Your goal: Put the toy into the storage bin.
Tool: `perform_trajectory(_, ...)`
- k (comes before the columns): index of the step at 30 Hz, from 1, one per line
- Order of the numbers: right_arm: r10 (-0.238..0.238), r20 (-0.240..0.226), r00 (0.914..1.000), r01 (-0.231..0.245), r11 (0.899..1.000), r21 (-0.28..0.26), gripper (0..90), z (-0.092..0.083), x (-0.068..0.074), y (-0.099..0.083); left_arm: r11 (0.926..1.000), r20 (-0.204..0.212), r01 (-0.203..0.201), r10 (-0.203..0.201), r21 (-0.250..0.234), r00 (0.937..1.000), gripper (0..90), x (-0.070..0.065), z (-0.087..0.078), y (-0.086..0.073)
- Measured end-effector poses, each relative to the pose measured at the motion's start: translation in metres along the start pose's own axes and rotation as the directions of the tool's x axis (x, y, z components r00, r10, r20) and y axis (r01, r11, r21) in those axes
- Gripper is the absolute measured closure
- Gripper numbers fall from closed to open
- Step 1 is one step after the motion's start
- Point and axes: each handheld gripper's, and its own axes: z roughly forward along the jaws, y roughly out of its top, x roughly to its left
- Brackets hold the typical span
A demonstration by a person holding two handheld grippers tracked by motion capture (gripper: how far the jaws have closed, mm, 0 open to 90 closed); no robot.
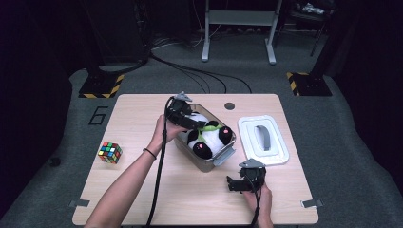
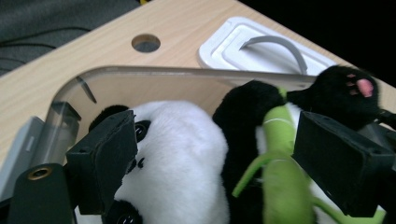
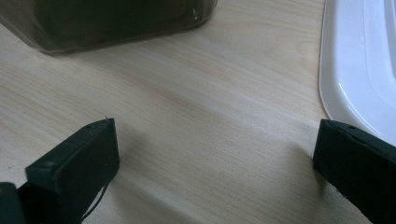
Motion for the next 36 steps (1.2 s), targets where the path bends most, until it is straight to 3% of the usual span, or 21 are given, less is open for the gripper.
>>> perform_trajectory(4,0.002,0.001,1.0000,-0.002,1.000,0.000,0.0,0.000,0.000,0.000,0.9993,-0.001,-0.036,0.036,-0.008,0.9994,11.3,-0.011,-0.015,0.002)
perform_trajectory(7,0.002,0.001,1.0000,-0.002,1.000,0.000,0.0,0.000,0.000,0.000,0.9965,-0.017,-0.076,0.077,0.034,0.9969,11.0,-0.021,-0.017,-0.002)
perform_trajectory(12,-0.005,0.001,1.0000,0.005,1.000,0.001,0.0,0.000,0.000,0.000,0.9906,-0.036,-0.084,0.089,0.108,0.9954,10.7,-0.022,-0.002,-0.012)
perform_trajectory(17,-0.002,0.001,1.0000,0.002,1.000,0.002,0.0,0.000,0.000,0.000,0.9845,-0.075,-0.105,0.116,0.141,0.9904,8.7,-0.025,0.011,-0.022)
perform_trajectory(22,-0.003,0.001,1.0000,0.003,1.000,0.002,0.0,0.000,0.000,0.000,0.9924,-0.057,-0.075,0.080,0.098,0.9951,8.4,-0.021,0.000,-0.020)
perform_trajectory(27,-0.004,0.001,1.0000,0.004,1.000,0.002,0.0,0.000,0.000,0.000,0.9966,-0.036,-0.074,0.075,0.037,0.9965,8.4,-0.032,-0.023,-0.015)
perform_trajectory(30,-0.004,0.001,1.0000,0.004,1.000,0.001,0.0,0.000,0.000,0.000,0.9931,-0.015,-0.109,0.109,0.044,0.9939,7.8,-0.042,-0.030,-0.015)
perform_trajectory(33,-0.003,0.001,1.0000,0.003,1.000,0.002,0.0,0.000,0.000,0.000,0.9885,-0.013,-0.127,0.128,0.082,0.9916,7.3,-0.046,-0.025,-0.020)
perform_trajectory(36,-0.004,0.001,1.0000,0.004,1.000,0.002,0.0,0.000,0.000,0.000,0.9877,-0.007,-0.118,0.119,0.103,0.9928,6.8,-0.046,-0.018,-0.026)
